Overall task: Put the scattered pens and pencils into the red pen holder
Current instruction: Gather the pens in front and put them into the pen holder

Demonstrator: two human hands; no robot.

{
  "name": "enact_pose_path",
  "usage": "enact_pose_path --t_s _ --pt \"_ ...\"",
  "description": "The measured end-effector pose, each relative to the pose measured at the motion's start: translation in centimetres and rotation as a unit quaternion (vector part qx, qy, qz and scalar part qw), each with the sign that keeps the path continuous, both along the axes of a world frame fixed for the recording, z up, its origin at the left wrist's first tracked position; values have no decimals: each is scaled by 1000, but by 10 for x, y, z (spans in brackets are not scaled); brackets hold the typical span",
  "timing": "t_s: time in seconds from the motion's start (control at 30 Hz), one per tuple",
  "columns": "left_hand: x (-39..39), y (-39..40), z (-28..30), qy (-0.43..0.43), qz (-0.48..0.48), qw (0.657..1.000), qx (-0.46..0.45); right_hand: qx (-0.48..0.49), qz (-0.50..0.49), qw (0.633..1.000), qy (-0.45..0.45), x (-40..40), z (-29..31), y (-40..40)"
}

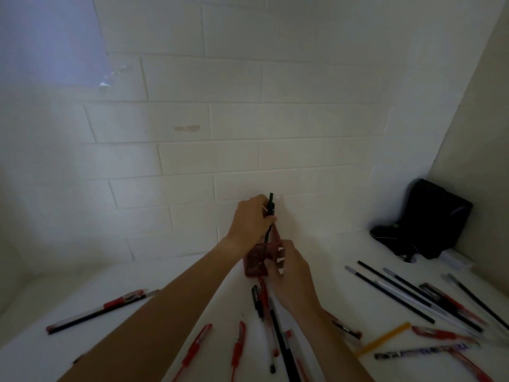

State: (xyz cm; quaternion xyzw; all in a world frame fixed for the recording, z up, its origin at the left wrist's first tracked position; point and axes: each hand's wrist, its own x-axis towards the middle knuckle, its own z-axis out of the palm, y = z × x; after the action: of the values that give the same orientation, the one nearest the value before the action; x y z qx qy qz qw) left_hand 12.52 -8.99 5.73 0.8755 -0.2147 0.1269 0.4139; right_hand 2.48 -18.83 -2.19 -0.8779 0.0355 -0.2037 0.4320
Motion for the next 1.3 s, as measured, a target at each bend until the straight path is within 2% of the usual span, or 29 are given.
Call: enact_pose_path --t_s 0.07,0.27,0.37,0.47,0.53,0.6,0.67,0.77,0.87,1.0,1.07,1.17,1.3 --pt "3 -3 0 -6 -5 1000 9 -8 -7 1000 -7 1 -3 2" --pt "8 0 0 -28 22 992 122 -24 1 999 49 -3 -7 5" --pt "2 23 -5 -21 7 994 110 -42 -17 996 71 -5 -1 2" --pt "-28 60 -13 -86 61 987 121 -100 -57 992 56 -8 16 -2" --pt "-56 88 -20 -96 99 976 171 -140 -54 987 52 -13 30 -1" --pt "-84 107 -28 -9 106 953 283 -152 -23 981 121 -19 39 5" --pt "-109 115 -36 106 72 918 375 -192 12 957 218 -23 39 15" --pt "-137 112 -40 201 20 891 406 -223 56 930 285 -29 36 31" --pt "-146 107 -40 211 -2 893 397 -211 88 917 326 -35 38 43" --pt "-140 99 -43 230 13 918 324 -134 146 865 461 -44 40 56" --pt "-132 96 -46 247 19 930 272 -110 134 876 450 -43 38 58" --pt "-124 92 -47 250 19 944 214 -143 106 928 326 -39 32 53" --pt "-119 93 -41 272 -22 956 110 -15 114 948 297 -36 38 41"
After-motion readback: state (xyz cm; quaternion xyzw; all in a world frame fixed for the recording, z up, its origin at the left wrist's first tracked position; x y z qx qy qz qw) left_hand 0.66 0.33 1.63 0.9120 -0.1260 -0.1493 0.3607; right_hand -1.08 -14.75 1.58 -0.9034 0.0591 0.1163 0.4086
